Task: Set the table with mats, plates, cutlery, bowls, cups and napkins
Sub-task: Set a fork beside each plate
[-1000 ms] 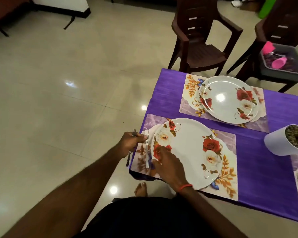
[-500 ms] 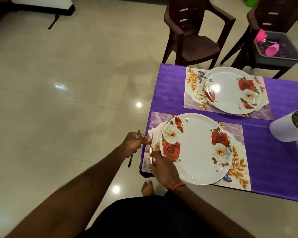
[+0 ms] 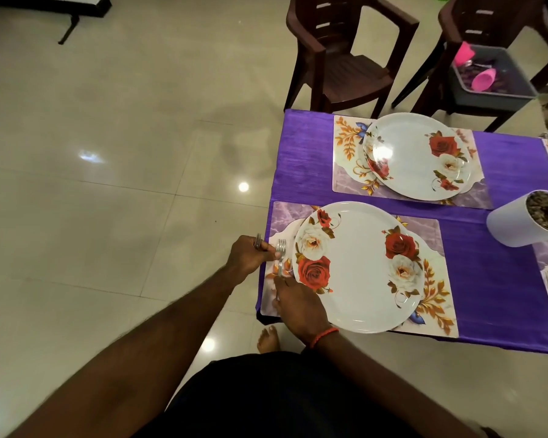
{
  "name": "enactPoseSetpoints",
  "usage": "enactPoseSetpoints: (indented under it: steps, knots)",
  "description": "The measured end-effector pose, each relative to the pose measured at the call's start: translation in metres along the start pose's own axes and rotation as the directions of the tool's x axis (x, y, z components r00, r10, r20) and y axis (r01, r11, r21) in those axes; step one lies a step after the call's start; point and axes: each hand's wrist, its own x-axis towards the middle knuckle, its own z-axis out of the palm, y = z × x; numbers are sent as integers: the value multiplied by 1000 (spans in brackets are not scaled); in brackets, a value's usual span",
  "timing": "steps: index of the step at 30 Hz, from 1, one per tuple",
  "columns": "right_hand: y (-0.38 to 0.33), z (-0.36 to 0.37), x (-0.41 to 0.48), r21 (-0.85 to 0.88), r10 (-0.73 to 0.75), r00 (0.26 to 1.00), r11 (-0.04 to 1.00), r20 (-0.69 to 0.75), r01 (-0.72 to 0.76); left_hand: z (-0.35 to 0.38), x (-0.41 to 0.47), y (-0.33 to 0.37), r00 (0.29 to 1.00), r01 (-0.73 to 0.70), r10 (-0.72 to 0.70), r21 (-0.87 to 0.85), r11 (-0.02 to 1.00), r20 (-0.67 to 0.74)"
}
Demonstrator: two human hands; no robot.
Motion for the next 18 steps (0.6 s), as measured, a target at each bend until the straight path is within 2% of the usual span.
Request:
enactPoseSetpoints:
  steps: [13,18]
  knots:
    - [-1,-3,-1,20,-13,997,1000,77,12,-2,0,-14,1000,28,-28,6,1000,2]
    - [-1,-7,-3,52,0,998,999,58,-3,0,-3,-16,999,48,-49,-22,999,-25]
